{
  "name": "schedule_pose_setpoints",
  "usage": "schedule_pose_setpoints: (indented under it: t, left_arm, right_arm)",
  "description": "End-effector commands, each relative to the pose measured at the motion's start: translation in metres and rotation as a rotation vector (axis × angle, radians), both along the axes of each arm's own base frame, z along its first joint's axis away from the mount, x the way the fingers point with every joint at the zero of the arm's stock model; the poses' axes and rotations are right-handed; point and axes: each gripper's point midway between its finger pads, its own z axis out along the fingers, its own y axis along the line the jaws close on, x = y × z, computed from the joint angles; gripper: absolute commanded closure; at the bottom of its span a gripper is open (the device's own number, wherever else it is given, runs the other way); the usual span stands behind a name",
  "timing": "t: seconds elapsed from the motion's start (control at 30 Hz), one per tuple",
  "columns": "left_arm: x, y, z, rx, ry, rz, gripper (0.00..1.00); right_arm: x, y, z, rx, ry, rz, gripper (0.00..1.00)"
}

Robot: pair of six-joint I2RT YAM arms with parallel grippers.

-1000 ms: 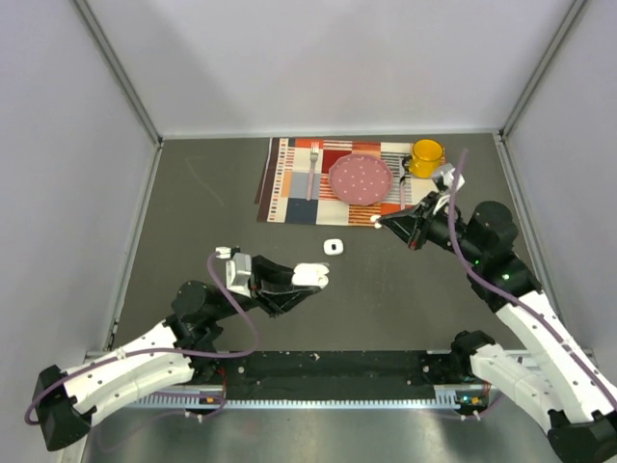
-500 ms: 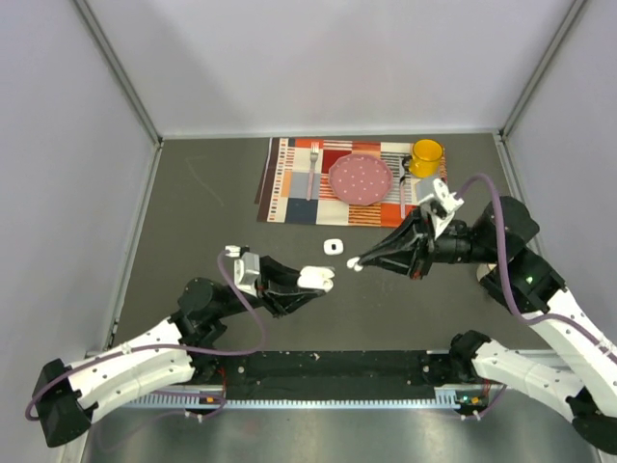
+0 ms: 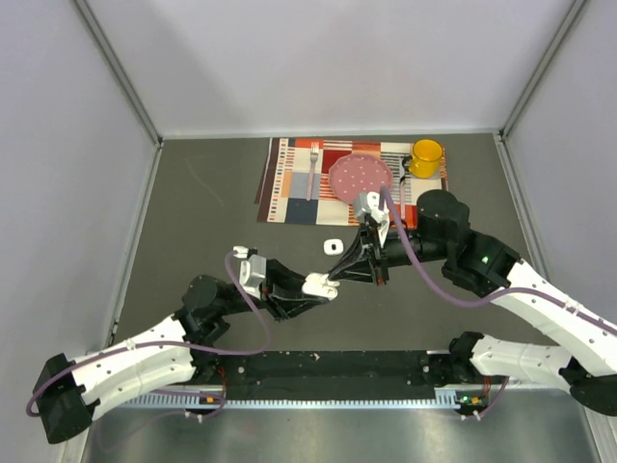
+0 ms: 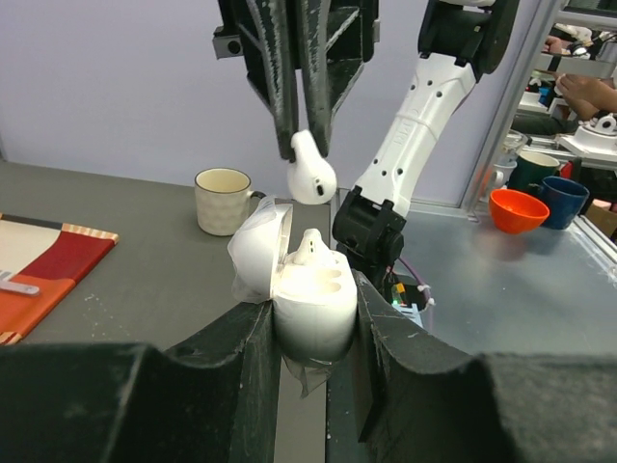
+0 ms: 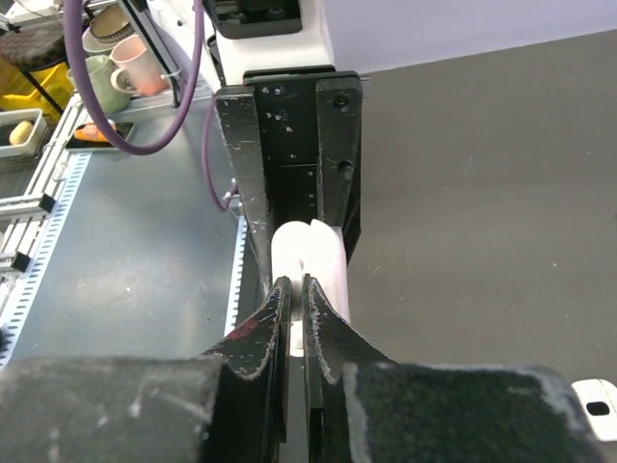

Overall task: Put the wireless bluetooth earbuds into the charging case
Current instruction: Insert the left earbud into the left side groove of the charging case.

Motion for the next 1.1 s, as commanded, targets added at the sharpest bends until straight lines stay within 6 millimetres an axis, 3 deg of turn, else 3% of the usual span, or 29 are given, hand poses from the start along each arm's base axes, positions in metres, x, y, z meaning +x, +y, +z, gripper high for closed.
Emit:
schedule_pose_setpoints:
  t: [0.0,0.53,1.07]
  left_arm:
    - [-0.010,0.003,0.032,-0.078,-0.061,-0.042,1.00]
    - [-0.009,-0.001,0.032,-0.078,-0.051,-0.047,1.00]
    - [-0.009,0.000,0.032,-0.080,-0.057,-0.046,1.00]
  right_arm:
    - [-0.002,0.003,0.023,0.048,-0.075,0.010,1.00]
    - [-0.011,0.012,0.013,0.034,-0.058,0.063,1.00]
    - [-0.005,0.025,-0.003,0.007,-0.058,0.073,1.00]
